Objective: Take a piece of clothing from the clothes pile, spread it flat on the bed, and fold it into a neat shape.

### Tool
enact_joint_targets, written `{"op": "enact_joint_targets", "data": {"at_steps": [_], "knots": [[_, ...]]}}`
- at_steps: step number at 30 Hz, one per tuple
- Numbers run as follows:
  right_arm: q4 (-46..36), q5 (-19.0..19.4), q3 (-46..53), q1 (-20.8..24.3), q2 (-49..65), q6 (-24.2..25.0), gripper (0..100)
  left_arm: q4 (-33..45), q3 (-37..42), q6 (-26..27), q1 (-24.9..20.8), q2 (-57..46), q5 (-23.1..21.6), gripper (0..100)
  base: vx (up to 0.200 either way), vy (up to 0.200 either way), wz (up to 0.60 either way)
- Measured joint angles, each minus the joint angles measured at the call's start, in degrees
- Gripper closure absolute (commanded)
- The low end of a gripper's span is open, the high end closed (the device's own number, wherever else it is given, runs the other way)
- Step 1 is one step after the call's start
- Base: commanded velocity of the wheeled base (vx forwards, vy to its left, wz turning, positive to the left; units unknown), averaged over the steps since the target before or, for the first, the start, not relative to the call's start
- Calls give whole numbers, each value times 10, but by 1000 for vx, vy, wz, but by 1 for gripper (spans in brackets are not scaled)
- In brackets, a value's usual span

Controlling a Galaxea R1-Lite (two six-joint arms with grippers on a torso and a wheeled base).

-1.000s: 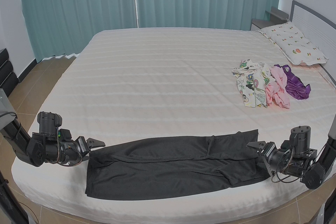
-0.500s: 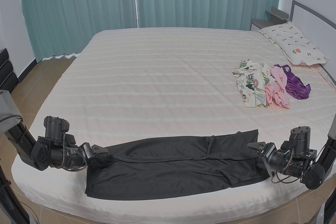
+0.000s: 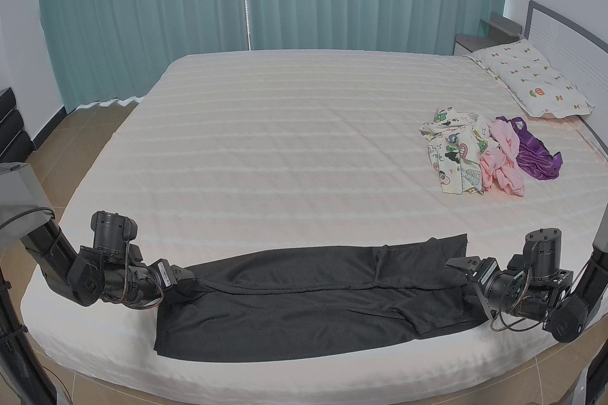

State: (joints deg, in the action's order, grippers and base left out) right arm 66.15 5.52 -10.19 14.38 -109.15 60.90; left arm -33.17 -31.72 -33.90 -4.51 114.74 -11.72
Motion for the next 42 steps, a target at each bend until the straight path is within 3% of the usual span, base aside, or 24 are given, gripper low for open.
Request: {"op": "enact_joint_targets", "data": {"at_steps": [26, 27, 31, 38, 42], "knots": [[0, 0, 3, 0, 0, 1, 0, 4, 1, 0, 36, -28, -12, 100, 0, 0, 0], [0, 0, 3, -1, 0, 1, 0, 4, 1, 0, 37, -28, -17, 0, 0, 0, 0], [0, 0, 3, -1, -4, 1, 0, 4, 2, 1, 42, -28, -44, 0, 0, 0, 0], [0, 0, 4, 0, -7, 1, 0, 5, -5, -8, 60, -33, -45, 0, 0, 0, 0], [0, 0, 3, 0, -8, 1, 0, 14, -14, -61, 64, -54, -43, 0, 0, 0, 0]]}}
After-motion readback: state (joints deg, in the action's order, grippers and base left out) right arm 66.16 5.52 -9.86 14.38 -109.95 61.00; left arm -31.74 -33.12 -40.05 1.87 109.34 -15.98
